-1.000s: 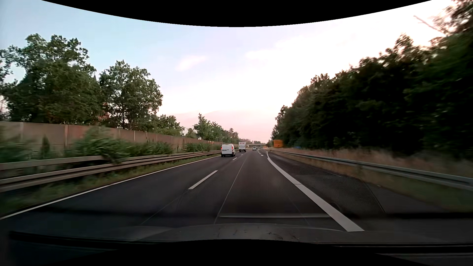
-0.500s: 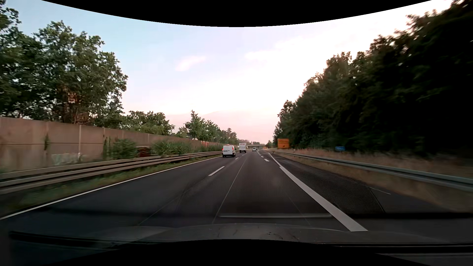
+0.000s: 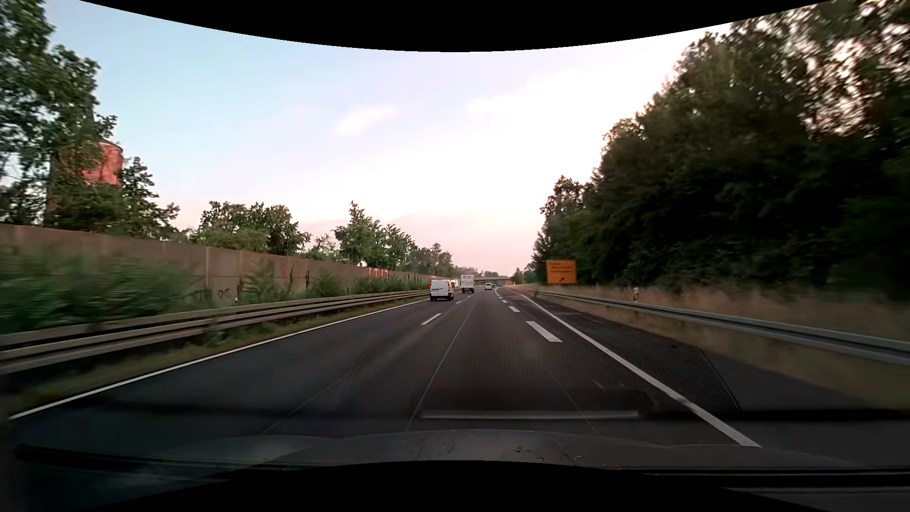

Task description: Follow the waypoints while adhering to traffic rules and regulations

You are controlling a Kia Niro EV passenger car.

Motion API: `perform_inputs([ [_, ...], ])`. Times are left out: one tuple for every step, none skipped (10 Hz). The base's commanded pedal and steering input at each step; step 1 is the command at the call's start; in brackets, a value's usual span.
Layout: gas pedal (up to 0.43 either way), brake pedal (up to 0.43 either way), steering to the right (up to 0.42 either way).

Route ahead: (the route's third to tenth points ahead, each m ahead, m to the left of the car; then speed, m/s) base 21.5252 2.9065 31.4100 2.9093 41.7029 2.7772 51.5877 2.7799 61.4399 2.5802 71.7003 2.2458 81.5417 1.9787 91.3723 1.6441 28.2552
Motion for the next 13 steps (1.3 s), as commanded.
perform_inputs([
  [0.138, 0.0, -0.002],
  [0.138, 0.0, -0.002],
  [0.138, 0.0, -0.002],
  [0.138, 0.0, -0.002],
  [0.138, 0.0, -0.002],
  [0.138, 0.0, -0.001],
  [0.138, 0.0, -0.002],
  [0.138, 0.0, -0.002],
  [0.138, 0.0, -0.002],
  [0.138, 0.0, -0.002],
  [0.138, 0.0, -0.002],
  [0.138, 0.0, -0.001],
  [0.138, 0.0, -0.002],
])
